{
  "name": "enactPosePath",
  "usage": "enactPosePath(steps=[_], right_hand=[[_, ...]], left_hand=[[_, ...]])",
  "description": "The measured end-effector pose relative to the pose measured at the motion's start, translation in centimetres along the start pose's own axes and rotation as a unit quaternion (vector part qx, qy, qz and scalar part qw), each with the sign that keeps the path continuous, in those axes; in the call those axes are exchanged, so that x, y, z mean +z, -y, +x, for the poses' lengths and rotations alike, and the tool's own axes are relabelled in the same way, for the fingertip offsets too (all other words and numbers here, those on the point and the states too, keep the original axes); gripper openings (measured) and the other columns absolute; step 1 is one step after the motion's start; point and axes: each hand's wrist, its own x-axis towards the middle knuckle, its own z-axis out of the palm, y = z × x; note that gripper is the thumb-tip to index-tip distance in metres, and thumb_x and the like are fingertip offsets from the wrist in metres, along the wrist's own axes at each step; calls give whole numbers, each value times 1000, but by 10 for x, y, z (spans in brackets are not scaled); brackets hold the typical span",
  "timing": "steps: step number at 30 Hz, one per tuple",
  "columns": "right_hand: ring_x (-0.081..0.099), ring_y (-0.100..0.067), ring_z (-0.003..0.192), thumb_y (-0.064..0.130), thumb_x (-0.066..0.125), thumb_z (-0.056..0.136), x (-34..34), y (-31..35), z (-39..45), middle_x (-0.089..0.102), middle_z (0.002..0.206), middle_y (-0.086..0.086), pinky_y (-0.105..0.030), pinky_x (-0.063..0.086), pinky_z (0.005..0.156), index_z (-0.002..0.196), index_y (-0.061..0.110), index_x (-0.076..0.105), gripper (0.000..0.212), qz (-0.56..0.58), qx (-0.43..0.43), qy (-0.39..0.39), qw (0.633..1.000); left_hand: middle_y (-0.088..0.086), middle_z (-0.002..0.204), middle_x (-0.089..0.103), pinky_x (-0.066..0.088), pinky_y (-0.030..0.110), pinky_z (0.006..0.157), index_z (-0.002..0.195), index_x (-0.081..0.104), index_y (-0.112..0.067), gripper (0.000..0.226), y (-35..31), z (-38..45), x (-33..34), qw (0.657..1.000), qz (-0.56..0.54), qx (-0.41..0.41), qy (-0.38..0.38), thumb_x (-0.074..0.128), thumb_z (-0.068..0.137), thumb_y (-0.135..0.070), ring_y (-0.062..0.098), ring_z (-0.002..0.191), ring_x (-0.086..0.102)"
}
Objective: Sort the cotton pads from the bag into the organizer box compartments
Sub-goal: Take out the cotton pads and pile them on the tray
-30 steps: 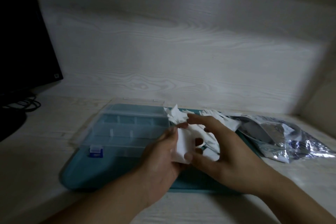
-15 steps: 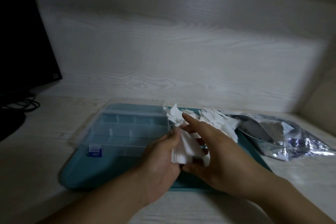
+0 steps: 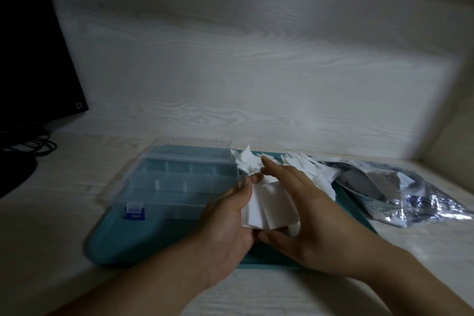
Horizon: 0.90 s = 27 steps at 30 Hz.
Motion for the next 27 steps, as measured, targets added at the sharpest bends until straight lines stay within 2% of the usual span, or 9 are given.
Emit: enactPosePath(steps=[3, 7, 10, 12, 16, 19, 23, 25, 27], right_hand=[[37, 6, 127, 53, 75, 76, -9, -4, 1, 39, 139, 26, -18, 38, 105, 152, 40, 18, 96, -22, 3, -4, 1000], [45, 10, 111, 55, 77, 70, -16, -4, 2, 48, 122, 30, -8, 41, 93, 143, 48, 31, 86, -28, 32, -6, 999], [45, 14, 108, 58, 71, 71, -14, -3, 2, 47, 116, 30, -2, 40, 84, 136, 53, 35, 75, -19, 29, -7, 999], [47, 12, 107, 46, 69, 83, -10, -4, 3, 47, 115, 29, -5, 42, 80, 134, 53, 41, 59, -21, 24, 2, 1000], [55, -2, 107, 28, 49, 98, 1, -7, 4, 52, 120, 17, -22, 49, 86, 138, 32, 53, 40, -39, -4, -31, 999], [51, -8, 115, 32, 41, 98, 8, 0, 3, 48, 131, 14, -25, 49, 92, 146, 30, 42, 48, -47, -1, -60, 997], [26, -3, 137, 68, 20, 93, 17, 12, 0, 25, 152, 13, -24, 29, 113, 156, 25, 12, 77, -63, -8, 13, 998], [19, 2, 140, 77, 25, 87, 15, 13, -1, 16, 154, 18, -24, 25, 115, 156, 27, 0, 89, -43, 5, 35, 998], [29, 3, 136, 78, 43, 80, 9, 10, -1, 20, 151, 24, -22, 32, 112, 155, 31, -5, 101, -11, 15, 24, 1000]], left_hand=[[20, 112, 72, 59, 43, 73, 121, 65, -8, 36, 0, 0, 0, 1000, -13, -6, -8, 49, 94, -25, 35, 103, 67], [21, 113, 71, 59, 49, 75, 116, 69, -10, 32, 0, 0, -2, 1000, -14, -16, -18, 48, 97, -23, 39, 104, 66], [22, 116, 69, 58, 49, 76, 114, 70, -10, 35, -1, 0, -1, 1000, -18, -22, -8, 53, 87, -25, 40, 107, 65], [22, 116, 69, 58, 47, 76, 118, 67, -9, 39, 0, 0, -2, 999, -23, -24, 5, 52, 86, -24, 39, 108, 65], [22, 115, 70, 59, 50, 76, 123, 65, -10, 33, 0, 1, -3, 1000, -15, -23, 0, 44, 101, -22, 37, 102, 68], [22, 113, 71, 60, 48, 72, 123, 64, -9, 33, 0, 1, -1, 999, -15, -27, -7, 44, 102, -24, 35, 97, 69], [18, 103, 75, 60, 40, 77, 113, 69, -7, 36, 0, 0, -2, 999, -8, -23, -29, 47, 100, -31, 30, 94, 72], [17, 102, 75, 61, 39, 72, 112, 71, -10, 37, 0, 0, -3, 999, 10, -26, -23, 48, 100, -35, 29, 90, 73], [18, 104, 74, 62, 38, 68, 116, 70, -12, 38, -1, -1, -3, 999, 24, -26, -13, 45, 100, -36, 29, 86, 73]])
